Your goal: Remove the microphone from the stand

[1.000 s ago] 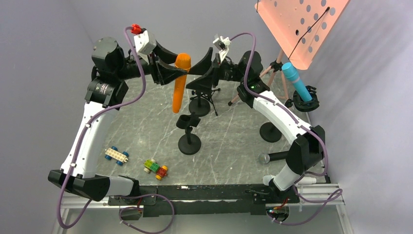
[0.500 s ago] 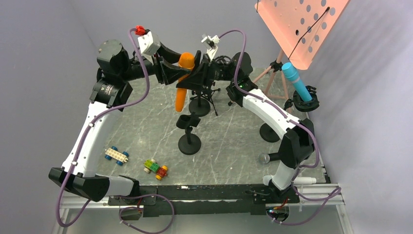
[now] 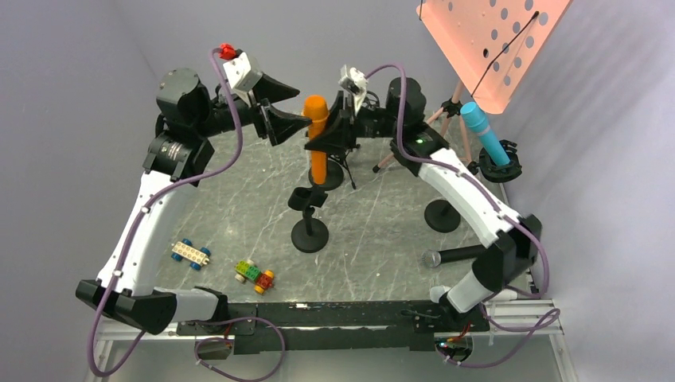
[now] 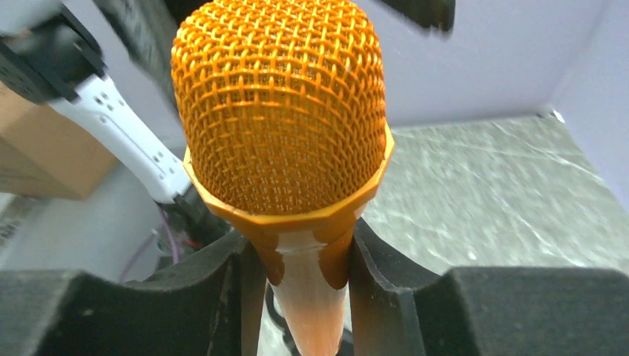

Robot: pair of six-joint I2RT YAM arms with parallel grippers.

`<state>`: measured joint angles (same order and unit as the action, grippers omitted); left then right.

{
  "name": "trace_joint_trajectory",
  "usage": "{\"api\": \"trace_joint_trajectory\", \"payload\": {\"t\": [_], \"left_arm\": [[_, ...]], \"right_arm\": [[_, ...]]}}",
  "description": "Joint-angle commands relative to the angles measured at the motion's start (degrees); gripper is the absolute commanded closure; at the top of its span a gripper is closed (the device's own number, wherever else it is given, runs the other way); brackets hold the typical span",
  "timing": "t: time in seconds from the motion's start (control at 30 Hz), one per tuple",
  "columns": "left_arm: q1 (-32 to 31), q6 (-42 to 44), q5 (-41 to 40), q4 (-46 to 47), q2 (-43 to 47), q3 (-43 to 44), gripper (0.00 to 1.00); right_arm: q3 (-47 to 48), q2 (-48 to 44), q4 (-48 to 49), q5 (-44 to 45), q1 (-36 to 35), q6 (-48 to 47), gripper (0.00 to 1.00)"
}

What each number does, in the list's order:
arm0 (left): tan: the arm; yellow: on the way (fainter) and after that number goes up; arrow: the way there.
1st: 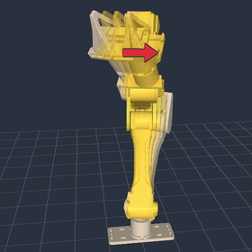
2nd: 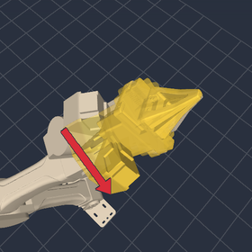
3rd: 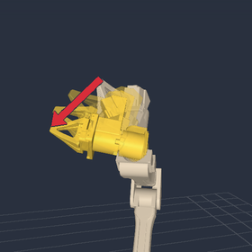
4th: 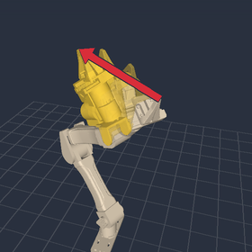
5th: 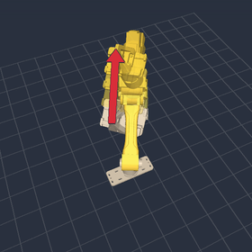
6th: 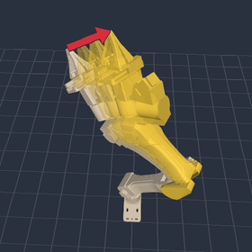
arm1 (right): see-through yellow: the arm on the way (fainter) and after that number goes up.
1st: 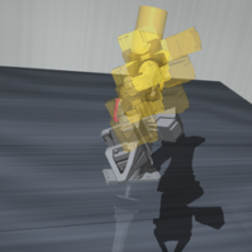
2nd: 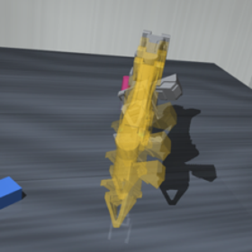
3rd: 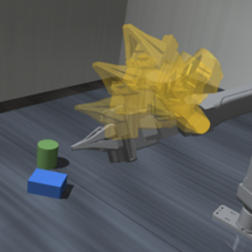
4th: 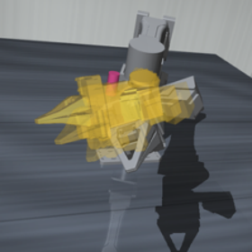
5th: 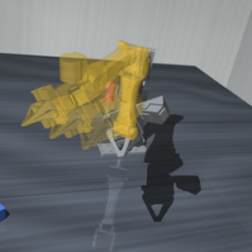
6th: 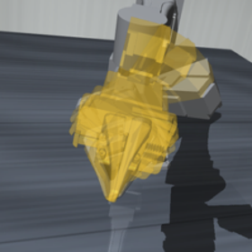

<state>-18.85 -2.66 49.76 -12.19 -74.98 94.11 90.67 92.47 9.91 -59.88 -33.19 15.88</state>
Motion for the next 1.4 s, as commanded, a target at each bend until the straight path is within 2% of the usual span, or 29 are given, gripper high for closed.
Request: {"api": "trace_joint_trajectory", "payload": {"t": [0.0,0.23,0.4,0.53,0.73,1.13,1.23,1.37], "left_arm": [[0.16,4.82,-1.74,-1.55,4.97,0.79,0.22],[2.49,6.40,-1.10,-1.84,5.84,0.82,0.23],[3.91,7.33,-0.62,-2.31,4.33,2.65,0.23],[4.59,7.31,0.02,-2.28,3.22,3.40,0.23],[4.88,6.42,1.50,-1.22,2.41,2.63,0.23],[4.88,6.55,2.67,-1.26,2.03,2.77,0.24],[4.92,7.69,2.06,-2.41,2.31,2.68,0.23],[4.98,10.99,0.71,-7.65,3.36,1.23,0.19]], "right_arm": [[0.34,-10.72,-30.94,6.75,0.54,-33.19,1.00],[-10.43,-24.24,-58.45,21.43,1.73,-63.27,1.00],[-19.51,-29.85,-73.18,32.97,4.22,-74.35,1.00],[-26.28,-31.26,-80.23,39.51,13.38,-83.62,1.00],[-36.76,-31.37,-72.78,48.95,25.30,-94.75,1.00],[-45.19,-19.28,-56.98,55.85,32.65,-103.47,0.99],[-46.22,-16.09,-54.00,56.83,34.83,-103.88,0.93],[-46.61,-13.76,-55.19,57.23,36.59,-104.00,0.76]]}}
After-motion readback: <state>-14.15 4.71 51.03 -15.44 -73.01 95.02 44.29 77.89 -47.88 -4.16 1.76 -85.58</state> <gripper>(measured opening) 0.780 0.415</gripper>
